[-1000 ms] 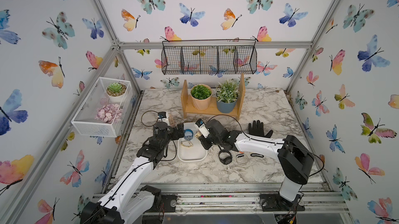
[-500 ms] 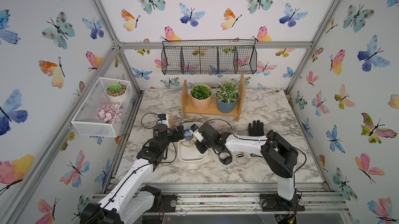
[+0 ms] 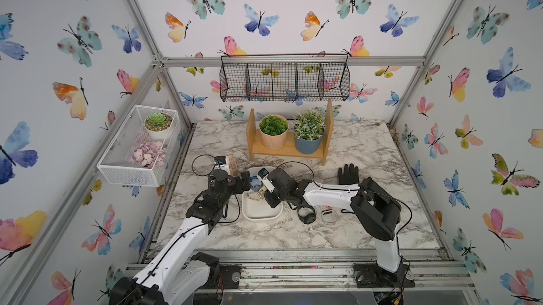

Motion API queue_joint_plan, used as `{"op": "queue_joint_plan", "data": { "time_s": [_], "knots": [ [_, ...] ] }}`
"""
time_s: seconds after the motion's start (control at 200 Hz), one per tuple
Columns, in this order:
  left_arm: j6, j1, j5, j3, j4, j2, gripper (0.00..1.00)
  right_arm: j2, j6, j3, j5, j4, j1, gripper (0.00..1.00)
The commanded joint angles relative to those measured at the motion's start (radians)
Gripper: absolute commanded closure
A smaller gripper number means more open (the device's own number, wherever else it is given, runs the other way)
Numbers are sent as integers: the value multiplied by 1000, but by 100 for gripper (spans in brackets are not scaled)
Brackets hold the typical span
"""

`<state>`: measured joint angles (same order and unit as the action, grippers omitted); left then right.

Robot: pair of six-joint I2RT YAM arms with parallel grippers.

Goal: Put the watch into the storage box
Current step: Place the watch in the storage box.

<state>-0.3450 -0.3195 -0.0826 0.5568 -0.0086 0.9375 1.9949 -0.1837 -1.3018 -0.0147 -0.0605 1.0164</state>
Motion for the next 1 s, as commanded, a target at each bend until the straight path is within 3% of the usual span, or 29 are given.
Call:
{"op": "queue_joint_plan", "data": {
  "time_s": [0.0,0.13,0.42,0.521,0.816,0.996],
  "knots": [
    [0,6,15,-11,15,-18,2,16,-6,-25,29,-21,8,81],
    [0,6,17,-10,13,-18,1,16,-2,-31,32,-24,10,74],
    [0,5,20,-1,9,-17,2,5,0,-34,36,-22,14,71],
    [2,5,22,9,1,-17,1,-21,7,-30,40,-14,14,66],
    [25,-4,74,37,-16,-20,2,-191,56,22,121,2,14,54],
    [57,-78,83,60,-22,-4,2,-325,69,111,192,-31,3,50]
  ]
}}
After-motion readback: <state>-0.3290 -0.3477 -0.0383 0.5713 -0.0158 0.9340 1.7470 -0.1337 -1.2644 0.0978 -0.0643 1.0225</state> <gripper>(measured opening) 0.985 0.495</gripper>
